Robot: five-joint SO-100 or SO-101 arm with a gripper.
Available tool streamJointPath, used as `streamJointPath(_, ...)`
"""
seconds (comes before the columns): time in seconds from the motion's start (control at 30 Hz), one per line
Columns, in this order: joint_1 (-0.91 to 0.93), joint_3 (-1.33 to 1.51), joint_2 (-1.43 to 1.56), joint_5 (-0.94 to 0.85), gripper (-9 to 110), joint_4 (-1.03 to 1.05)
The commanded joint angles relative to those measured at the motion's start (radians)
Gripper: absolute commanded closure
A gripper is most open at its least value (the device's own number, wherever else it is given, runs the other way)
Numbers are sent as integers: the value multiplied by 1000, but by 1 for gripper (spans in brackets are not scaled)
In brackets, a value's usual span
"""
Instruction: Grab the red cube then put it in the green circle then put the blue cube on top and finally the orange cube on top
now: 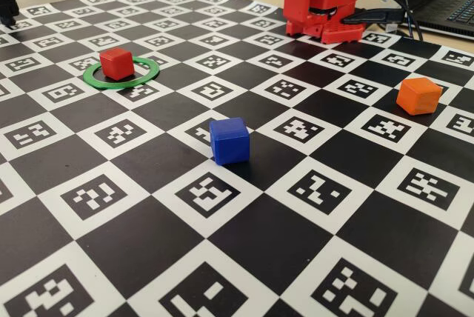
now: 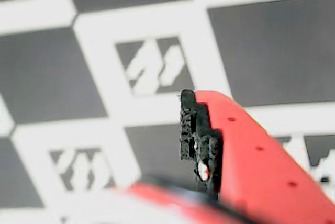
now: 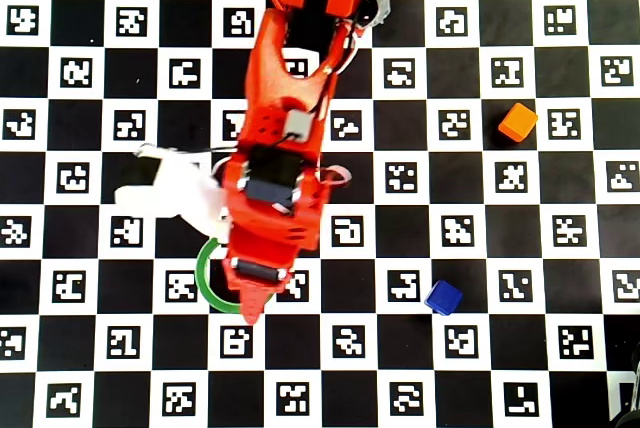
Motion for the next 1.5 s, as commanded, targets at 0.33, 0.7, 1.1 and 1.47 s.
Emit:
streamJointPath(0.33,-187,-74,100,137,74,44)
streamJointPath(0.7,-368,-35,-12,333,72,-12)
streamJointPath(1.1,-437,-38,-170,615,65,-135)
streamJointPath(1.47,-525,-37,-281,749,65,-135)
